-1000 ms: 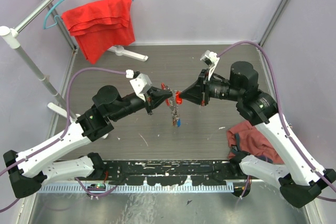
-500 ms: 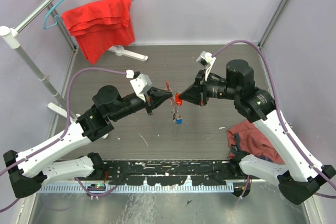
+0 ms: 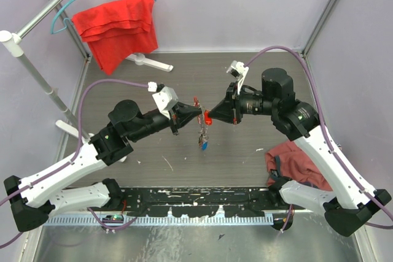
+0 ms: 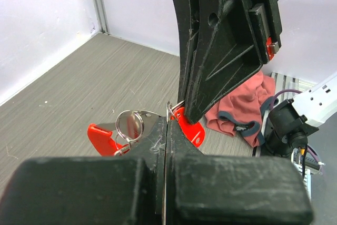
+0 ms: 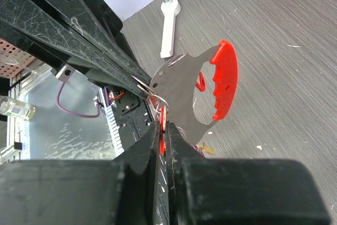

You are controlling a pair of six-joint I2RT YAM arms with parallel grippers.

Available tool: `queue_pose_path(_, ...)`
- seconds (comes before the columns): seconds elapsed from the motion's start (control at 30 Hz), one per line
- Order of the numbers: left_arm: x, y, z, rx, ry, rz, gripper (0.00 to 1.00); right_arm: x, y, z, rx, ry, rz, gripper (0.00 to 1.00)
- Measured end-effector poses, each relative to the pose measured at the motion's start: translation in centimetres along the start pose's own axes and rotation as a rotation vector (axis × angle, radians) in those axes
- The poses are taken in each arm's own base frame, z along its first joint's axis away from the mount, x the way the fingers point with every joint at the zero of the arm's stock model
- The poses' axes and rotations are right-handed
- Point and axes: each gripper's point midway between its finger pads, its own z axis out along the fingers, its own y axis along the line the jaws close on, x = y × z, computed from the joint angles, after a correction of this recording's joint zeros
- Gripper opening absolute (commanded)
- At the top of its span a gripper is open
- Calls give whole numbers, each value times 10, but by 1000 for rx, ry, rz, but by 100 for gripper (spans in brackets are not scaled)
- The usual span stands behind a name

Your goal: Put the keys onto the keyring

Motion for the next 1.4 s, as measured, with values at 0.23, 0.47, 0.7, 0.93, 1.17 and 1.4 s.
queue_pose_path(0.23, 0, 0, 0, 1, 0, 0, 0, 4, 3, 1, -22, 23, 7, 5)
queue_pose_path(0.47, 0, 0, 0, 1, 1, 0, 0, 6, 6, 2, -47, 37, 13, 5)
queue_pose_path(0.7, 0, -1, 0, 7, 1, 0, 0, 8, 7, 3, -62, 48, 20, 16)
queue_pose_path(0.93, -5, -5, -1, 27, -16, 4, 0, 2, 3, -1, -19, 32, -18, 40)
queue_pose_path(1.17, -24, -17, -3, 91, -93, 17, 0, -25, 16, -28, 37, -96, -186, 38)
queue_pose_path(1.4, -44, -42, -6, 231, -179, 21, 0, -59, 51, -63, 13, -291, -392, 34)
